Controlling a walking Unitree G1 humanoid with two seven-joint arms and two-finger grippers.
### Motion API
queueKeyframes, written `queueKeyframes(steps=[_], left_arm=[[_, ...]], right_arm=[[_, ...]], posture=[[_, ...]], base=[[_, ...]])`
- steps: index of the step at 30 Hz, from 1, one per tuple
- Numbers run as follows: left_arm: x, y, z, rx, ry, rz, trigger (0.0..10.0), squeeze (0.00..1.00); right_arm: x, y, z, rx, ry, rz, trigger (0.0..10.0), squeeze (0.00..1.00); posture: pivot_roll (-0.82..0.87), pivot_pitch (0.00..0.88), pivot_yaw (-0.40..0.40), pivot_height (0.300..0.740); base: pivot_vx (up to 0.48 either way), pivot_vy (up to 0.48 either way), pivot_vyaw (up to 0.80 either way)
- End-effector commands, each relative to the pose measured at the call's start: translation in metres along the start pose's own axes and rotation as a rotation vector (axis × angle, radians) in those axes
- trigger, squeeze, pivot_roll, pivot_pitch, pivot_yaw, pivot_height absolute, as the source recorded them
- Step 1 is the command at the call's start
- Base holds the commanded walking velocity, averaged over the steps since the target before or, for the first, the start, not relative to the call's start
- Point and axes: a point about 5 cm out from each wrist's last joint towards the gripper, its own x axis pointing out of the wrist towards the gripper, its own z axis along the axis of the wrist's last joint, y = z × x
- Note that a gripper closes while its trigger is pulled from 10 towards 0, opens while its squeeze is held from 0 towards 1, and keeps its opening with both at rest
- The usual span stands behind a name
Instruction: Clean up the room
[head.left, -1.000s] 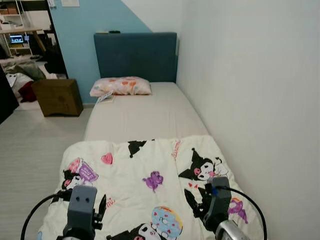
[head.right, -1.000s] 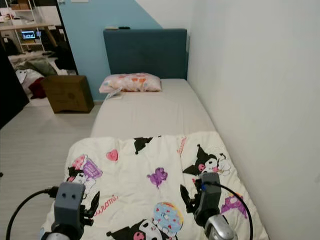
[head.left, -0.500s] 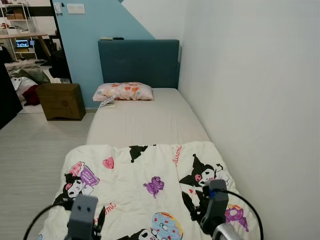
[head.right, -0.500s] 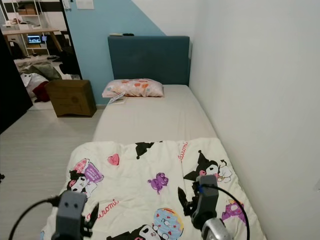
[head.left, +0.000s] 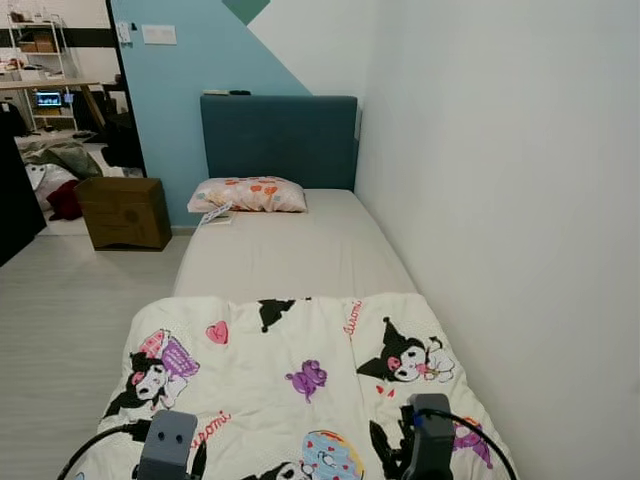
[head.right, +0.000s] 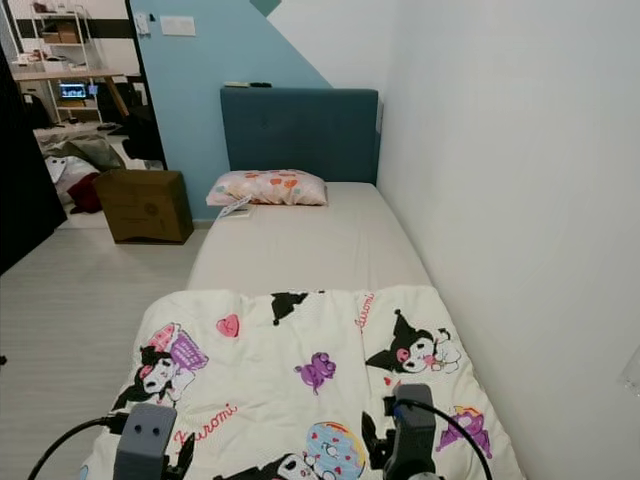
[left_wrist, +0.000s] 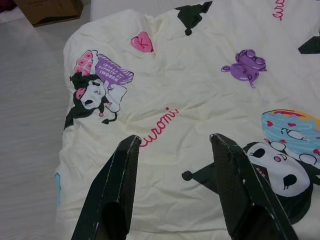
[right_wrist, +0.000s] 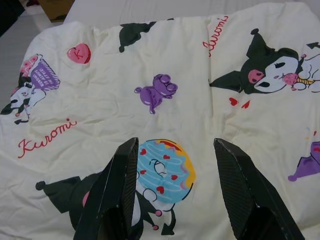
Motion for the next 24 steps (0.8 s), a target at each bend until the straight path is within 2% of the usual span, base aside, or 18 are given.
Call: queueKeyframes(steps=[1, 6, 13, 24], left_arm=[[-0.001, -0.003, -0.008, 0.014, 0.028, -0.002, 10.0, 0.0], [0.004, -0.005, -0.01, 0.015, 0.028, -0.016, 10.0, 0.0], [0.007, 0.0, -0.007, -0.01, 0.031, 0.004, 10.0, 0.0], [0.005, -0.002, -0.007, -0.015, 0.04, 0.012, 10.0, 0.0]], right_arm=[[0.0, 0.0, -0.004, 0.002, 0.009, -0.001, 10.0, 0.0], [0.006, 0.005, -0.001, 0.002, 0.001, 0.007, 10.0, 0.0], [0.008, 0.004, 0.001, 0.026, -0.009, -0.015, 10.0, 0.0], [0.006, -0.005, 0.001, 0.019, -0.004, -0.042, 10.0, 0.0]], posture=[[-0.06, 0.054, -0.02, 0.74], [-0.07, 0.053, -0.016, 0.74], [-0.06, 0.066, -0.01, 0.74], [-0.07, 0.092, -0.012, 0.74]], base=[[0.0, 0.0, 0.0], [0.0, 0.0, 0.0], [0.0, 0.0, 0.0], [0.0, 0.0, 0.0]])
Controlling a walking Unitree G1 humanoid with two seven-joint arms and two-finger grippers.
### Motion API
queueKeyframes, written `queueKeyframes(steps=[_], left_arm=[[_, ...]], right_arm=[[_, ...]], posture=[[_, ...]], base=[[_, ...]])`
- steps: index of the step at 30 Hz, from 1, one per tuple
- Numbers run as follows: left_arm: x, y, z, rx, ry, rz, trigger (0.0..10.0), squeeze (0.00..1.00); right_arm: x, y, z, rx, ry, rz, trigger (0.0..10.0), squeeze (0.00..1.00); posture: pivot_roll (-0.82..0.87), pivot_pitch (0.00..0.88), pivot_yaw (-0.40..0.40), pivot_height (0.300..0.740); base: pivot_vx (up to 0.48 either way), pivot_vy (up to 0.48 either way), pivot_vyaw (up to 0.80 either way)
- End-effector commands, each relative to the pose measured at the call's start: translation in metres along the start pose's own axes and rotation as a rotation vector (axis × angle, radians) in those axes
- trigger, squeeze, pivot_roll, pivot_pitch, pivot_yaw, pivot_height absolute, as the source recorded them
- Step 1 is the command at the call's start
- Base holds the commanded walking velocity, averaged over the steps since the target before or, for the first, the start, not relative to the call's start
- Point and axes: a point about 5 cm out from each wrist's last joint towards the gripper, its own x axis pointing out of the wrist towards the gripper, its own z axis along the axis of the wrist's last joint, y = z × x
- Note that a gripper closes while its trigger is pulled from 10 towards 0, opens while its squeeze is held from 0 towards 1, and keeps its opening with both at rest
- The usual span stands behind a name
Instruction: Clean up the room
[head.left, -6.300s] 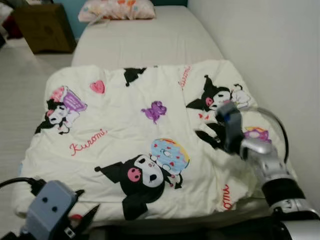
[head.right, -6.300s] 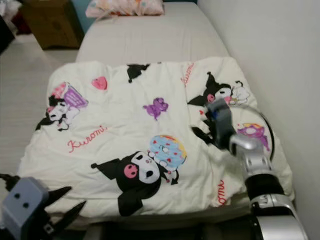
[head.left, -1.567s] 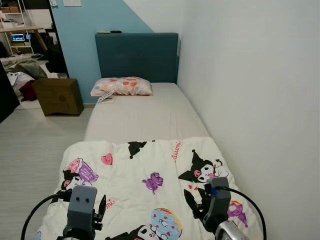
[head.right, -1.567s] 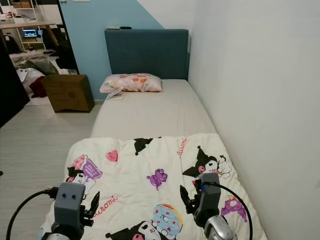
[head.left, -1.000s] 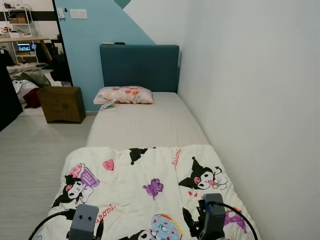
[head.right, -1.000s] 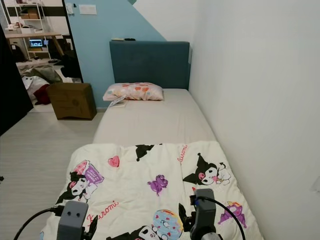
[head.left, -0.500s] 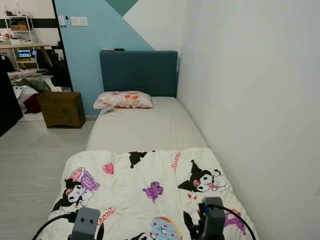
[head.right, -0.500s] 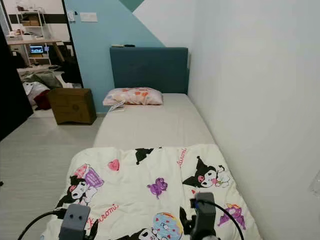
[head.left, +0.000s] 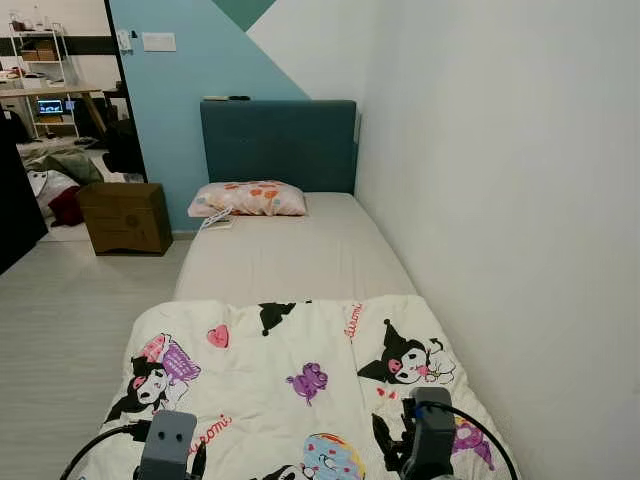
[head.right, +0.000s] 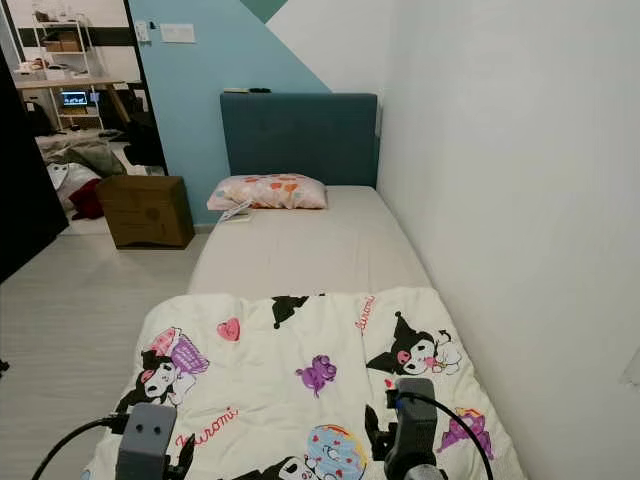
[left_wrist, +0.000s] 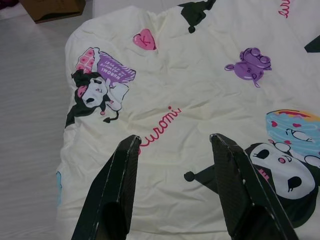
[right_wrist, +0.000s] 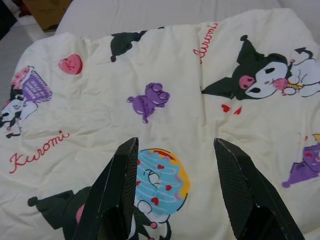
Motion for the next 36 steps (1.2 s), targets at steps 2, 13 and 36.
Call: queueKeyframes(steps=[2, 13, 36], left_arm=[[-0.0008, -0.0051, 0.0002, -0.008, 0.0, -0.009, 10.0, 0.0], [0.0016, -0.0067, 0.0047, -0.008, -0.002, -0.021, 10.0, 0.0], [-0.0039, -0.0019, 0.0083, -0.034, -0.026, -0.023, 10.0, 0.0]], right_arm=[[-0.002, -0.0019, -0.0046, 0.002, 0.011, -0.009, 10.0, 0.0], [-0.0002, -0.0059, -0.0013, -0.055, 0.009, -0.054, 10.0, 0.0], [0.0017, 0.0006, 0.0046, -0.081, -0.015, -0.019, 10.0, 0.0]], posture=[[-0.07, 0.095, -0.01, 0.74], [-0.07, 0.108, -0.006, 0.74], [-0.07, 0.112, -0.008, 0.74]], base=[[0.0, 0.0, 0.0], [0.0, -0.309, 0.44], [0.0, 0.083, 0.0]])
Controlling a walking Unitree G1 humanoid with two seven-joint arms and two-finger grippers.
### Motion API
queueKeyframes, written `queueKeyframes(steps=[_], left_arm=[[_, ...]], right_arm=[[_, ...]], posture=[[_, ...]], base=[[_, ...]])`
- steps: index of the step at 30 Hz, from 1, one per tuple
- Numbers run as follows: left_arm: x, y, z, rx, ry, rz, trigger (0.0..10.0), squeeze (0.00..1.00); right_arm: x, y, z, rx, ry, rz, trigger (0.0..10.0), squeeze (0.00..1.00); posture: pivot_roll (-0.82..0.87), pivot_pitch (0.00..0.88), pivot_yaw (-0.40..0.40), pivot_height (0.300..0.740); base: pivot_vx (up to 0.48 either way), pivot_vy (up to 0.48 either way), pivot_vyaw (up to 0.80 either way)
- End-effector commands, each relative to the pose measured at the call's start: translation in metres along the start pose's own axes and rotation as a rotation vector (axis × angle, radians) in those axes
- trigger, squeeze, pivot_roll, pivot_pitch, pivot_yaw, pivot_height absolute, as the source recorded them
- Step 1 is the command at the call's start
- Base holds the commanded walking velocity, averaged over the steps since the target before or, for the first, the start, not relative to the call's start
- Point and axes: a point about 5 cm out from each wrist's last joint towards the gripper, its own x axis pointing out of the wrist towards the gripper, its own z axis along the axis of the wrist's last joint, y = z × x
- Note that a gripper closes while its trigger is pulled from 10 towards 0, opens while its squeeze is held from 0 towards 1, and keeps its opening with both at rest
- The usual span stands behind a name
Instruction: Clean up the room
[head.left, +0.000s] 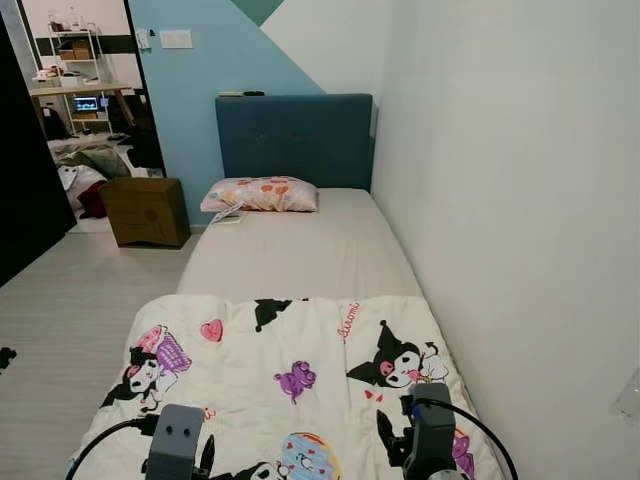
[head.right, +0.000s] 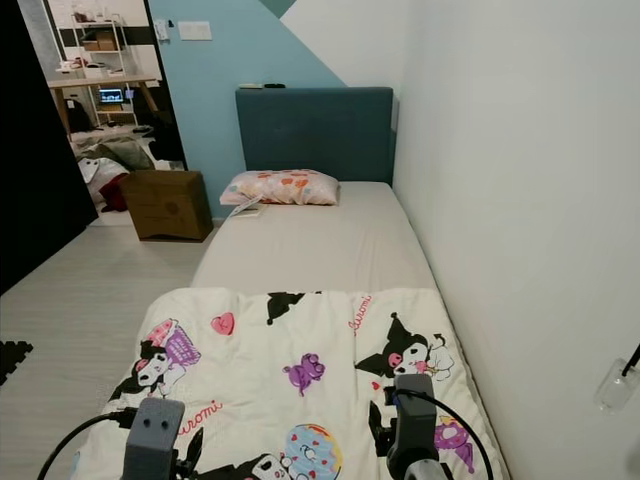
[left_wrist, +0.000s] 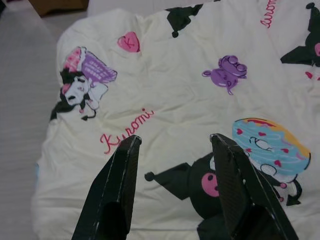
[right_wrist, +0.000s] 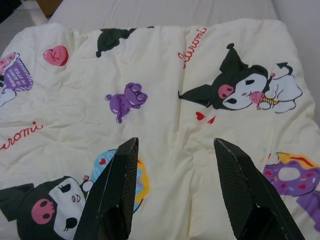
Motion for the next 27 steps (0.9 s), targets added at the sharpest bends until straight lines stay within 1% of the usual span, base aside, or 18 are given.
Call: queueKeyframes(steps=[1, 5, 13, 18, 22, 27], left_arm=[[-0.0037, 0.003, 0.0007, -0.002, -0.008, 0.001, 10.0, 0.0], [-0.0044, 0.0041, 0.0, -0.002, -0.006, 0.008, 10.0, 0.0], [-0.0076, 0.0055, -0.0009, 0.026, 0.001, 0.008, 10.0, 0.0], [-0.0074, 0.005, 0.0006, 0.016, -0.009, 0.002, 10.0, 0.0], [-0.0054, 0.005, 0.0022, 0.024, -0.009, 0.0, 10.0, 0.0], [-0.0055, 0.0053, -0.0014, 0.021, 0.003, 0.003, 10.0, 0.0]], right_arm=[[-0.0014, 0.0011, -0.0018, -0.003, -0.001, 0.002, 10.0, 0.0], [-0.0016, 0.0019, -0.0029, -0.001, 0.004, 0.003, 10.0, 0.0], [-0.0026, 0.002, -0.0055, 0.006, 0.011, -0.001, 10.0, 0.0], [-0.0027, 0.0014, -0.0048, 0.008, 0.005, -0.003, 10.0, 0.0], [-0.0025, 0.0005, -0.0054, 0.01, 0.007, -0.005, 10.0, 0.0], [-0.0023, 0.0018, -0.0053, 0.001, 0.01, 0.008, 10.0, 0.0]], posture=[[-0.07, 0.112, -0.008, 0.74], [-0.07, 0.111, -0.009, 0.74], [-0.07, 0.111, -0.007, 0.74], [-0.06, 0.107, -0.005, 0.74], [-0.06, 0.103, -0.003, 0.74], [-0.07, 0.105, -0.004, 0.74]], base=[[0.0, 0.48, 0.0], [0.0, 0.438, 0.0], [0.0, 0.0, 0.0], [0.0, 0.0, 0.0], [0.0, 0.0, 0.0], [0.0, 0.0, 0.0]])
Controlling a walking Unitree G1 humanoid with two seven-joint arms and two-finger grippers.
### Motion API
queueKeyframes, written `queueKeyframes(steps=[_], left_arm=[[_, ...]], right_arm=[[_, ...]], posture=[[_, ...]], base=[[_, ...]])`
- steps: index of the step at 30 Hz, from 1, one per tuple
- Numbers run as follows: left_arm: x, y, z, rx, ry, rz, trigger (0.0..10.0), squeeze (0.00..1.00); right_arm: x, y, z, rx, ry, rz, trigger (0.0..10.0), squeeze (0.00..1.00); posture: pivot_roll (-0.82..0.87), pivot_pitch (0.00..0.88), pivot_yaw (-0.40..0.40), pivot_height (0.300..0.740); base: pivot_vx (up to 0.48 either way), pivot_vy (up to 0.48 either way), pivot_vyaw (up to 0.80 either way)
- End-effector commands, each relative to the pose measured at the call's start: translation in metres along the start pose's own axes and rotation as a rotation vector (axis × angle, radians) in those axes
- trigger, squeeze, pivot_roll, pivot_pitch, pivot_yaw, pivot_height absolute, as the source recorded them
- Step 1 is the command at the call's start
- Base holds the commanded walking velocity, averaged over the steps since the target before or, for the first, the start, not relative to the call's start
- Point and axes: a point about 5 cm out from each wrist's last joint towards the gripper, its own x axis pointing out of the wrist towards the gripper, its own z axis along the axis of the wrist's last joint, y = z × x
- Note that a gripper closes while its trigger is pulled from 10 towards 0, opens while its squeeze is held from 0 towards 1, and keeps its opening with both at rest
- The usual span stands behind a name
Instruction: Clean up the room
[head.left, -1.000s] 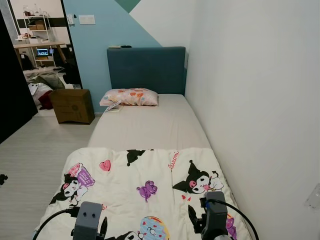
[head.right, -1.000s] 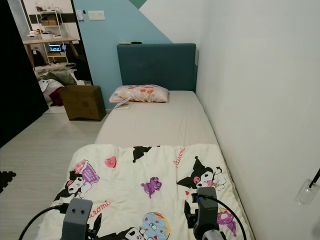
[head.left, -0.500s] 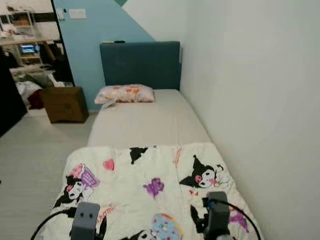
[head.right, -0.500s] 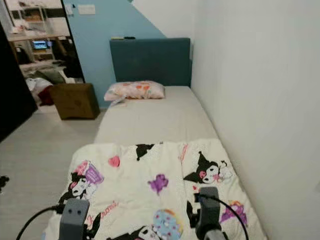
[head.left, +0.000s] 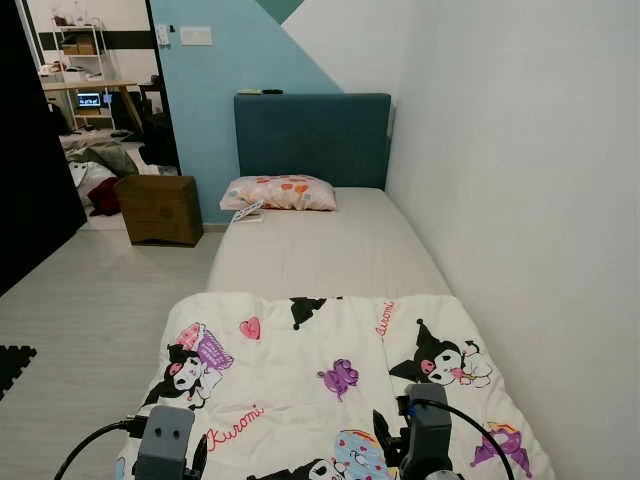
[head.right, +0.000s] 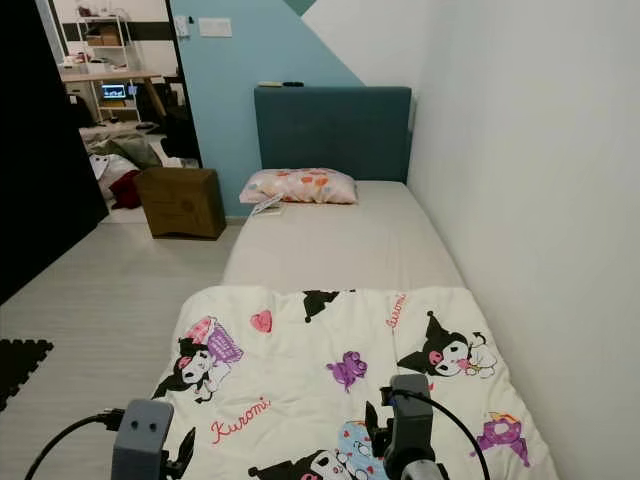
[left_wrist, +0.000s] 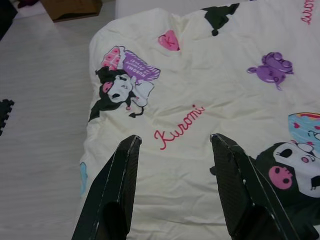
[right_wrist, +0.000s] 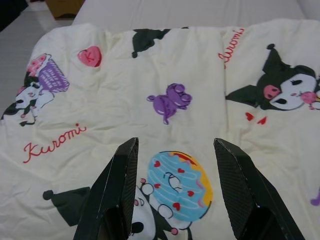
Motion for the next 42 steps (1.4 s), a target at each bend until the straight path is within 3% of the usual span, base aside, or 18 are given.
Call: queueKeyframes(steps=[1, 19, 42], left_arm=[[-0.001, 0.0, -0.004, 0.005, 0.021, -0.001, 10.0, 0.0], [-0.004, -0.011, -0.003, -0.028, 0.008, -0.048, 10.0, 0.0], [-0.005, -0.014, 0.004, -0.033, -0.02, -0.073, 10.0, 0.0]], right_arm=[[-0.002, 0.0, -0.005, 0.0, 0.011, 0.002, 10.0, 0.0], [-0.001, 0.003, -0.003, 0.011, 0.013, 0.03, 10.0, 0.0], [-0.001, 0.004, -0.004, 0.019, 0.012, 0.043, 10.0, 0.0]], posture=[[-0.07, 0.105, -0.004, 0.74], [-0.06, 0.117, -0.014, 0.74], [-0.06, 0.101, -0.018, 0.74]], base=[[0.0, 0.0, 0.0], [0.0, 0.0, 0.0], [0.0, 0.346, 0.0]])
